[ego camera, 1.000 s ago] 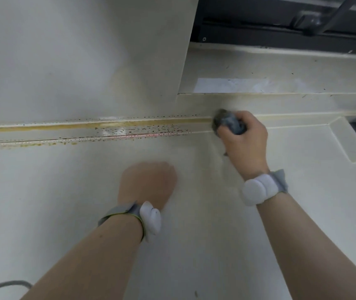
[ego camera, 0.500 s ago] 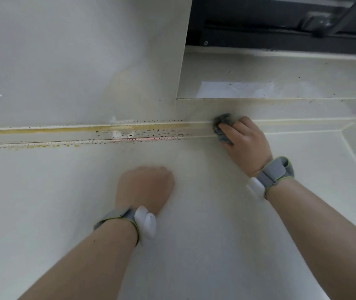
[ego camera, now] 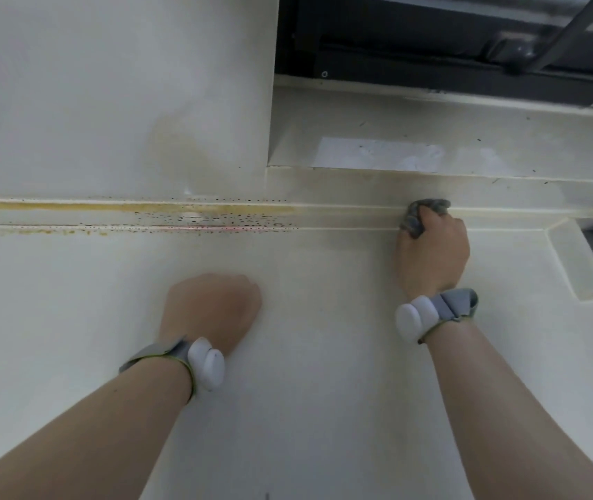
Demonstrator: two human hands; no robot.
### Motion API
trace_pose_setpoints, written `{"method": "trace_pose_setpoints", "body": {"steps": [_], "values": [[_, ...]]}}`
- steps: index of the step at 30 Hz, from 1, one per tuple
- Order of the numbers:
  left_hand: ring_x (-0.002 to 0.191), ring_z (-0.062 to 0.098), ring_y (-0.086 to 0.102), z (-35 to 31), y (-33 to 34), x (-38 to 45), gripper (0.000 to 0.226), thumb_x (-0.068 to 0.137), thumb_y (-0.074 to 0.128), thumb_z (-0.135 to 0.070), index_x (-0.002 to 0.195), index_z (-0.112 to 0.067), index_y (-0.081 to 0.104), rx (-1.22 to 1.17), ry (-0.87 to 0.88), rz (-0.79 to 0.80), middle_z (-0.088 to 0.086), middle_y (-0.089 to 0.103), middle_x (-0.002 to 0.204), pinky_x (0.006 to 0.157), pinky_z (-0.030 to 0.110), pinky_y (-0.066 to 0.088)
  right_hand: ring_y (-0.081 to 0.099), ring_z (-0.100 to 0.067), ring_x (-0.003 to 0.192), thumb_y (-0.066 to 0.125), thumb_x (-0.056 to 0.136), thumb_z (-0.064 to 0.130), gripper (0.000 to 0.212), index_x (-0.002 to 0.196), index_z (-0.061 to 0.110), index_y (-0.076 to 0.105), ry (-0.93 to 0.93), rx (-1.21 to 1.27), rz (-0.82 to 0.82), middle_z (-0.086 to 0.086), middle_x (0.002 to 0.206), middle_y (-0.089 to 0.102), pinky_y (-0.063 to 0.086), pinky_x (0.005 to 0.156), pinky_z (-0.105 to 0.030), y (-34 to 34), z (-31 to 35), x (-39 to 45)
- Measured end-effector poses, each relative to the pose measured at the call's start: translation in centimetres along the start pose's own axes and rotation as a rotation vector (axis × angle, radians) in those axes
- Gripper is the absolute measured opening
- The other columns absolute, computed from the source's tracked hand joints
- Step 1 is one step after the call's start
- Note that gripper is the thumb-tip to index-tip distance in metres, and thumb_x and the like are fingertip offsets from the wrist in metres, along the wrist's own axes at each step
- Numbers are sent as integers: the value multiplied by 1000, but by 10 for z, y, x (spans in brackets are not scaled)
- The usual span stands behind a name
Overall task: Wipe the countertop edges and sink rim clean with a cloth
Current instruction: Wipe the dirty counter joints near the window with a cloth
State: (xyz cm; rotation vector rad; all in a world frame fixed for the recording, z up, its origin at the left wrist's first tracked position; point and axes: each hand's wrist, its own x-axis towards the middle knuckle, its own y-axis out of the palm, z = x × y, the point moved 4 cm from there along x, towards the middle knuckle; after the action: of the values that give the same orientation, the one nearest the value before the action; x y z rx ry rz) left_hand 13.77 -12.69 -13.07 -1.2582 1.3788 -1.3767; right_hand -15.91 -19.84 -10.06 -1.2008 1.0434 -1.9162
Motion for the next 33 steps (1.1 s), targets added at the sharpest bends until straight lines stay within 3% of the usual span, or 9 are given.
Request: {"method": "trace_pose_setpoints", "body": {"steps": [5,10,15,20,23,26,29,31,33], "values": [[47,20,45,1,1,-1,41,91,47,-42,58,-18,39,5,5,-5,-5,43,47,47,23,23,56,-34,74,55,74,24,23,88,11,68,7,116,8,-11,91,59,44,54,-33,1,48,-22],[44,19,41,0,2,-1,44,93,46,-43,58,-18,38,-15,23,-7,-6,38,47,46,21,29,53,-31,61,68,77,23,17,71,7,64,-48,20,128,-11,92,56,30,52,-29,-2,101,-38],[45,22,44,2,3,-3,43,94,48,-40,59,-15,45,-61,36,-12,-3,44,47,47,21,31,56,-31,75,56,85,25,19,82,8,63,-184,-105,317,-9,108,52,31,58,-30,-4,95,-29],[46,24,42,3,0,-4,40,91,49,-38,59,-17,37,-104,45,-42,-3,41,48,47,22,28,57,-35,75,58,82,25,21,85,5,65,-143,-156,310,-10,114,52,33,60,-32,-5,104,-31],[45,22,40,3,-2,-2,41,91,50,-37,58,-17,37,-91,44,-31,-4,40,46,46,22,25,55,-33,59,64,75,21,18,72,2,64,-164,-119,270,-13,102,56,30,56,-29,-9,107,-30],[45,21,40,2,-1,-2,41,91,51,-37,57,-18,36,-81,36,-15,-5,40,46,46,22,26,47,-29,37,80,51,21,29,47,7,55,-205,-111,227,-12,74,57,25,47,-22,-13,109,-28],[44,21,39,1,2,-2,42,90,50,-37,56,-17,36,-62,22,-22,-4,40,45,46,22,25,44,-25,32,84,35,21,35,39,10,51,-290,-120,161,-10,63,54,21,44,-18,-12,108,-27],[45,21,40,2,2,-3,42,90,47,-39,57,-16,36,-44,13,-7,-3,42,46,46,22,25,50,-27,40,83,42,19,28,45,9,57,-298,-145,182,-11,68,56,23,44,-21,-18,114,-29],[47,22,44,2,2,-3,41,91,44,-41,58,-17,38,-42,11,-2,-3,45,48,47,23,28,58,-31,61,73,66,16,12,68,6,66,-235,-210,274,-12,90,59,28,53,-28,-14,117,-30]]}}
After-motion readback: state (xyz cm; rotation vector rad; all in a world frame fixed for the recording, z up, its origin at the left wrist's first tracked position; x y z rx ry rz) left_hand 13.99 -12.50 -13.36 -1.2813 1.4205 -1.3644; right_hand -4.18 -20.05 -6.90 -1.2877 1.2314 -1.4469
